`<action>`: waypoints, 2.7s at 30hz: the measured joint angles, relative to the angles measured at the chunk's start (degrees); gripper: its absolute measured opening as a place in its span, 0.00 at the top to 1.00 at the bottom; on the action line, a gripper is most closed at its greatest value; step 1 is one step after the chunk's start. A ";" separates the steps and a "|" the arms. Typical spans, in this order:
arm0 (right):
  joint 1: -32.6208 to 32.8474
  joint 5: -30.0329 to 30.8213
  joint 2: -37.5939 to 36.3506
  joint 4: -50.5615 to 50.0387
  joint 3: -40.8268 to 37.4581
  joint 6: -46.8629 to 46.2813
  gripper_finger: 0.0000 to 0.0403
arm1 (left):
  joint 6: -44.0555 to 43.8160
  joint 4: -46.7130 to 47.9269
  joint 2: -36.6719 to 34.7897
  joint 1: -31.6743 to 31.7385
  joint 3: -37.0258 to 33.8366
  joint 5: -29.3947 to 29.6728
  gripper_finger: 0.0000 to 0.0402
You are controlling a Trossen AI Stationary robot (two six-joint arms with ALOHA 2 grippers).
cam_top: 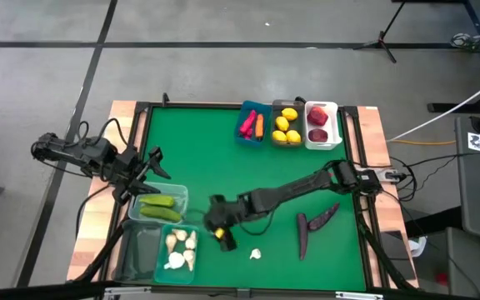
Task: Sort produce into baskets
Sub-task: Put the white garlic into the green bin
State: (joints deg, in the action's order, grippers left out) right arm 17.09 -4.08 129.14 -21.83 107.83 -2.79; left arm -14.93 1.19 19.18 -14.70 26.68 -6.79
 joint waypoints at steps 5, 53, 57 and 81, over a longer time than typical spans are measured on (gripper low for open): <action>4.34 -0.06 -3.15 -19.73 0.14 -6.67 0.41 | 0.01 1.32 0.06 0.00 0.00 -0.04 0.41; 15.14 7.50 -2.73 -19.73 -11.95 -15.62 0.41 | -1.43 5.93 0.11 0.00 -0.02 -0.02 0.41; 15.13 7.54 -2.94 -17.62 -13.98 -16.76 0.41 | -1.43 5.95 0.11 0.00 -0.02 -0.02 0.41; 15.11 9.97 -2.77 -13.70 -14.51 -15.44 0.79 | -0.97 5.95 0.11 0.00 -0.02 0.35 0.41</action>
State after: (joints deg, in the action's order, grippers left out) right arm 32.20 5.89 126.37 -35.53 93.32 -18.23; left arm -15.90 7.14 19.29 -14.70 26.65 -6.44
